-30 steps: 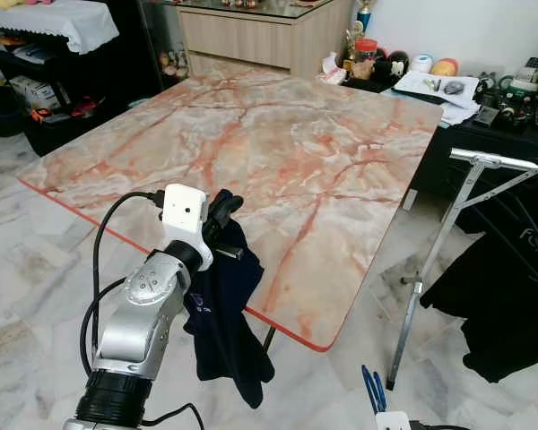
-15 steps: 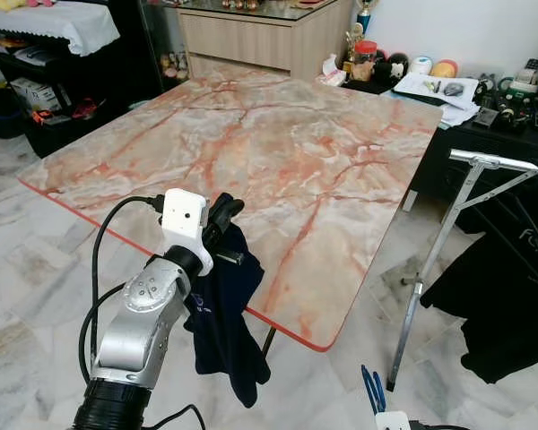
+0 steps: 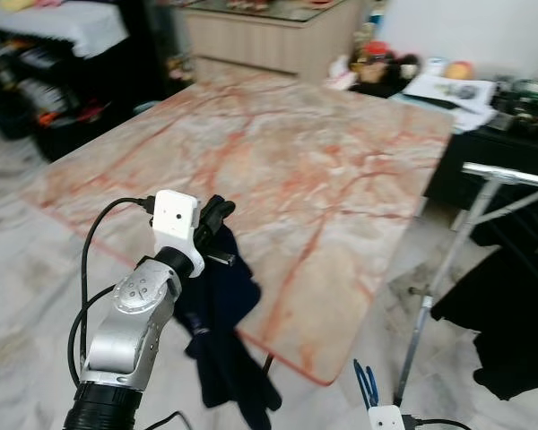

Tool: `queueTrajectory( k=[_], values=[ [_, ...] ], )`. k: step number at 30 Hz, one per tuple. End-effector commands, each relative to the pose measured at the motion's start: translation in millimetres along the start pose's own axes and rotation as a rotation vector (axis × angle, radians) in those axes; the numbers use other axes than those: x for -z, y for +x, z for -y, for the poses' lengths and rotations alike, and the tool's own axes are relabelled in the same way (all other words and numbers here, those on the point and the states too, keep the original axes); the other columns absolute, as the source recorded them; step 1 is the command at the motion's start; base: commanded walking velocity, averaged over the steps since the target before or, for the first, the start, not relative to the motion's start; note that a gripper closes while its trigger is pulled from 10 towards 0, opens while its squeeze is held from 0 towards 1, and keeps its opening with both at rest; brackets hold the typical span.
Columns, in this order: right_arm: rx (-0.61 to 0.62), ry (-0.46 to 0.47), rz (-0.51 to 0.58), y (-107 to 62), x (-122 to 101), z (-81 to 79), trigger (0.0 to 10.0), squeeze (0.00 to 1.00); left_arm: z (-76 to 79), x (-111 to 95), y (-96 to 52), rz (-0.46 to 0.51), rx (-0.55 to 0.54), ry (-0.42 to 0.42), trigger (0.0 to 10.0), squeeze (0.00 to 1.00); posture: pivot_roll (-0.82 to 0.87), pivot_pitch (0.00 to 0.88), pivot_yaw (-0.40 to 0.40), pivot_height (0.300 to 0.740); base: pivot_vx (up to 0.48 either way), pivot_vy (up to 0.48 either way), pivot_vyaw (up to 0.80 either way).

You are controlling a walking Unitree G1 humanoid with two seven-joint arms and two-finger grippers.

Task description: Hang hanger

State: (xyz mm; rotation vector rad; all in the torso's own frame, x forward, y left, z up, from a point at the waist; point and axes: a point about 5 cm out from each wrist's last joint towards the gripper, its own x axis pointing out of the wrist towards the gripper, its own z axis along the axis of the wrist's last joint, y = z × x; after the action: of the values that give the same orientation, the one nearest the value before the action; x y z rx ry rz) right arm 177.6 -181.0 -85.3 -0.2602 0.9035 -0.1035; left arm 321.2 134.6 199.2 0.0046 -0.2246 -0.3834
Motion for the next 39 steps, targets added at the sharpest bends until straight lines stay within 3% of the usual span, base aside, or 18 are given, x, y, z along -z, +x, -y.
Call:
queueTrajectory(
  k=[1, 5, 11, 15, 18, 19, 21, 23, 26, 27, 29, 33, 38, 39],
  values=[
    [0.023, 0.006, -0.025, -0.7, 7, 5.5, 10.0, 0.00, 5.3, -12, 4.2, 0.039, 0.035, 0.003, 10.0, 0.00, 0.11, 0.076, 0.050, 0.740, 0.326, 0.000, 0.00],
    [0.093, 0.103, -0.053, 0.1, 9, 15.7, 10.0, 0.00, 7.1, -20, 8.3, 0.058, 0.079, 0.018, 10.0, 0.00, 0.12, 0.076, 0.050, 0.740, 0.330, 0.000, 0.00],
    [0.109, 0.147, -0.073, 0.2, 11, 18.9, 10.0, 0.00, 3.1, -31, 14.8, 0.080, 0.095, 0.043, 10.0, 0.00, 0.12, 0.076, 0.049, 0.740, 0.331, 0.000, -0.39],
    [0.092, 0.129, -0.063, 0.3, 8, 14.8, 10.0, 0.00, -2.7, -42, 23.7, 0.109, 0.096, 0.051, 10.0, 0.00, 0.12, 0.074, 0.049, 0.740, 0.328, 0.000, -0.38],
    [0.079, 0.124, -0.055, 0.6, 6, 12.2, 10.0, 0.00, -9.8, -62, 39.2, 0.152, 0.131, 0.121, 10.0, 0.00, 0.14, 0.070, 0.049, 0.740, 0.331, 0.000, 0.00],
    [0.078, 0.124, -0.055, 0.7, 6, 12.1, 10.0, 0.00, -18.8, -81, 54.1, 0.188, 0.114, 0.135, 10.0, 0.00, 0.14, 0.067, 0.051, 0.740, 0.334, 0.000, 0.00],
    [0.078, 0.125, -0.055, 0.8, 6, 12.1, 10.0, 0.00, -21.8, -88, 59.2, 0.200, 0.105, 0.136, 10.0, 0.00, 0.14, 0.066, 0.051, 0.740, 0.334, 0.000, 0.00],
    [0.075, 0.124, -0.052, 1.2, 4, 11.8, 10.0, 0.00, -21.5, -121, 79.3, 0.280, 0.113, 0.204, 10.0, 0.00, 0.15, 0.064, 0.049, 0.740, 0.307, 0.000, 0.00],
    [0.072, 0.120, -0.050, 1.4, 3, 11.4, 10.0, 0.00, -17.0, -143, 89.0, 0.344, 0.102, 0.194, 10.0, 0.00, 0.15, 0.063, 0.050, 0.740, 0.277, 0.000, 0.00],
    [0.070, 0.118, -0.048, 1.5, 3, 11.0, 10.0, 0.00, -9.7, -147, 92.0, 0.365, 0.121, 0.132, 10.0, 0.00, 0.15, 0.065, 0.051, 0.740, 0.000, 0.000, 0.00],
    [0.066, 0.113, -0.047, 1.4, 2, 10.4, 10.0, 0.00, -3.8, -142, 91.8, 0.352, 0.152, 0.105, 10.0, 0.00, 0.14, 0.068, 0.049, 0.740, 0.000, 0.000, 0.00],
    [0.060, 0.106, -0.045, 1.3, 2, 9.2, 10.0, 0.00, 2.8, -105, 83.9, 0.254, 0.202, 0.104, 10.0, 0.00, 0.14, 0.081, 0.045, 0.740, 0.000, 0.000, 0.00],
    [0.056, 0.097, -0.051, 0.6, 5, 8.8, 10.0, 0.00, -4.8, -57, 58.0, 0.107, 0.151, 0.007, 10.0, 0.00, 0.14, 0.088, 0.046, 0.740, 0.000, 0.000, 0.00],
    [0.052, 0.093, -0.055, 0.3, 6, 8.1, 10.0, 0.00, -10.1, -39, 43.7, 0.038, 0.106, -0.002, 10.0, 0.00, 0.14, 0.090, 0.046, 0.740, 0.000, 0.000, 0.00]
  ],
)
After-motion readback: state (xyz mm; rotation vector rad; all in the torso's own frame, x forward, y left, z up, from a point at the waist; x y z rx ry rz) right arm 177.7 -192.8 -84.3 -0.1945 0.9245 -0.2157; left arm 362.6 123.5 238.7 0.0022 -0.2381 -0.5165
